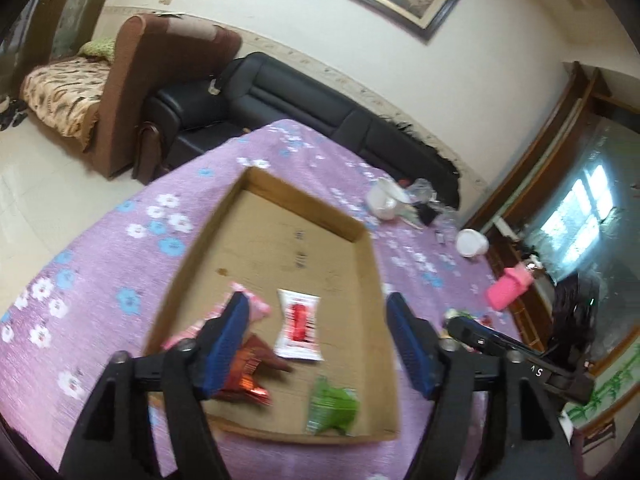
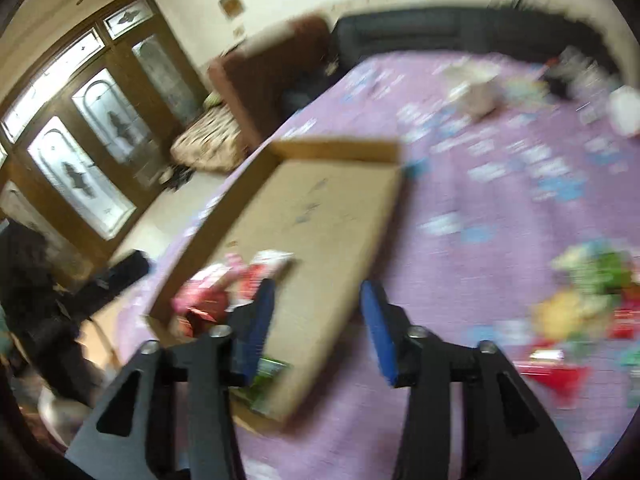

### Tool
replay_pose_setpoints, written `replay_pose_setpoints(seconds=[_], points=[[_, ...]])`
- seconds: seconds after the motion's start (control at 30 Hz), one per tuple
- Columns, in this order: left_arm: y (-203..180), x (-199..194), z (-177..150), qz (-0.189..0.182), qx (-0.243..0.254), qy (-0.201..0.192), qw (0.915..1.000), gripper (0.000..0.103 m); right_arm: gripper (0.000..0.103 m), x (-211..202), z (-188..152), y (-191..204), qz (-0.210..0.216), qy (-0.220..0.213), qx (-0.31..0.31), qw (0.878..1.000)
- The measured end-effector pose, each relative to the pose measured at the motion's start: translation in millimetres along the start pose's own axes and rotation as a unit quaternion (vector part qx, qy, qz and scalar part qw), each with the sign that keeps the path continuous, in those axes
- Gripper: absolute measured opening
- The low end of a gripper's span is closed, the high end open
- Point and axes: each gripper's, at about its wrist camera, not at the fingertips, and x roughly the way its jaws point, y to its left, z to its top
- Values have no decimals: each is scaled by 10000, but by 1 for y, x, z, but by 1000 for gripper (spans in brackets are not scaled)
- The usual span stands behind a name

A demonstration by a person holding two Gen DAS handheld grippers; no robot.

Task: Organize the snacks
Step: 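Carry both packets into the cardboard box and open both tools, then grasp the red snack bag with the right tool while the left tool grasps the green-white wafer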

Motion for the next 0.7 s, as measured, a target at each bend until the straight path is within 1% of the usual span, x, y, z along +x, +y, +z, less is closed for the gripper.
replay_pose_setpoints(seconds=[0.03,0.07,0.1,0.13,0.17,0.2,0.27,0.3,0.37,0.43,0.53,0.67,0.7], points=[[-4,0,-2,-85,3,1,10000,79,78,-14,-5,-18,-182,-187,80,9996],[-8,0,-4,-173,12,16,9998,79,79,-24,-10,-36,-368,-295,232,9986],[-14,3,-8,-273,39,81,9996,79,79,-33,-16,-57,-537,-280,458,9971],[-19,6,-10,-322,69,144,9994,79,79,-39,-21,-82,-614,-180,760,9951],[-26,10,-13,-366,122,226,9990,79,79,-45,-28,-108,-621,-79,1131,9916],[-31,14,-14,-380,164,276,9988,79,77,-49,-33,-123,-651,-27,1354,9886],[-45,22,-20,-414,289,400,9979,79,69,-54,-45,-149,-695,75,1686,9832],[-53,27,-24,-453,364,478,9972,79,67,-54,-48,-154,-688,101,1715,9827],[-66,34,-32,-512,482,641,9955,79,67,-52,-52,-156,-618,140,1682,9837],[-78,38,-39,-553,600,778,9936,79,66,-45,-53,-150,-496,203,1514,9870],[-92,43,-48,-525,807,928,9910,79,66,-30,-50,-133,-391,228,1010,9939],[-103,48,-50,-439,892,995,9901,79,65,-8,-51,-117,-511,394,284,9975],[-105,48,-50,-424,896,998,9901,79,59,0,-52,-113,-568,477,154,9971]])
